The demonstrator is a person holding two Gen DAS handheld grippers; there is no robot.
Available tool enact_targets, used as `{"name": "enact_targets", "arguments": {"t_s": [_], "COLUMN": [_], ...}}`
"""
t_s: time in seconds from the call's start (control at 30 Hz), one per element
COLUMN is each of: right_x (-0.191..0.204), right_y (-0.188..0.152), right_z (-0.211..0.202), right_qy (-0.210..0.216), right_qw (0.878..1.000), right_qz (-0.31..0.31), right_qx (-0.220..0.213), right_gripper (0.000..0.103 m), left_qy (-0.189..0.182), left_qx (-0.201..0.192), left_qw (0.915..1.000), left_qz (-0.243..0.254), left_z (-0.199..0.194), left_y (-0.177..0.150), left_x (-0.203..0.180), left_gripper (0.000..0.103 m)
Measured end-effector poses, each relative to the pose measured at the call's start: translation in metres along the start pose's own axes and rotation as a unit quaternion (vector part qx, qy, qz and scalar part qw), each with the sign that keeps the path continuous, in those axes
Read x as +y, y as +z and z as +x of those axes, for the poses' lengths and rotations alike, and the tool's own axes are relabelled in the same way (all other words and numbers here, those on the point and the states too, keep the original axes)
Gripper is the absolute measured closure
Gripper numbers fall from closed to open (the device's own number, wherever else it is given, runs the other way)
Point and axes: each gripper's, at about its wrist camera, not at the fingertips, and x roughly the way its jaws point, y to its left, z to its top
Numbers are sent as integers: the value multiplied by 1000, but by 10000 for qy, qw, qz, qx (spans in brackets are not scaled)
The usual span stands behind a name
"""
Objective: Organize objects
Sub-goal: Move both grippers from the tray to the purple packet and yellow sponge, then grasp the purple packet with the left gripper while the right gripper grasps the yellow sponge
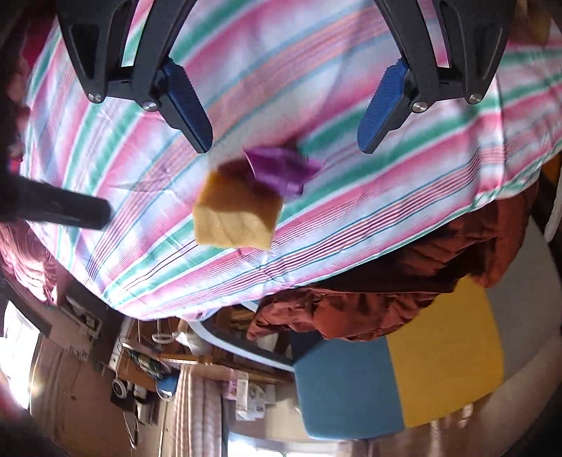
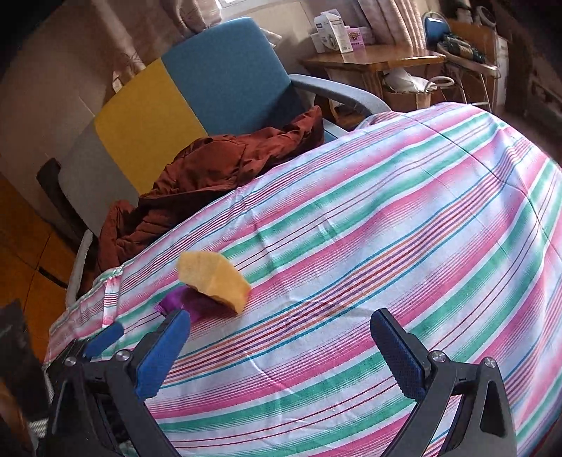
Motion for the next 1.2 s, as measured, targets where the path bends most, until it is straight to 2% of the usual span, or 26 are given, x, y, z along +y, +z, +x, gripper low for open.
{"name": "enact_targets", "arguments": {"t_s": [0.13,0.2,0.23,0.33,0.47,0.53,0.6,0.7,0.9,0.97,1.07,1.2], "right_x": [-4,-2,-2,1,3,5,9,13,34,43,56,77], "right_y": [1,1,1,0,-1,-1,-3,-8,-19,-20,-16,1], "right_z": [4,4,5,5,7,9,11,16,22,26,29,42], "right_qy": [-2,-16,-17,-75,-107,-112,-107,-90,54,73,39,3], "right_qw": [9999,9999,9999,9999,9997,9996,9993,9988,9961,9951,9939,9931], "right_qz": [72,35,19,-68,-163,-224,-311,-436,-823,-922,-1057,-1134], "right_qx": [111,130,142,132,135,135,160,226,316,362,322,301], "right_gripper": [0,0,0,0,0,0,0,0,0,0,0,0], "left_qy": [39,175,165,-24,-135,-152,-81,147,372,510,582,526], "left_qx": [246,213,248,488,368,386,437,257,120,46,-68,-181], "left_qw": [9994,9990,9987,9980,9991,9989,9972,9956,9856,9835,9849,9856], "left_qz": [238,356,405,397,130,-197,-608,-886,-1648,-1735,-1631,-1596], "left_z": [24,31,34,45,34,28,20,3,-29,-37,-42,-44], "left_y": [13,17,18,16,-2,-16,-35,-60,-101,-115,-127,-132], "left_x": [-1,-1,-1,1,4,7,9,5,0,-1,-7,-5], "left_gripper": [17,19,23,49,50,51,51,52,52,52,52,53]}}
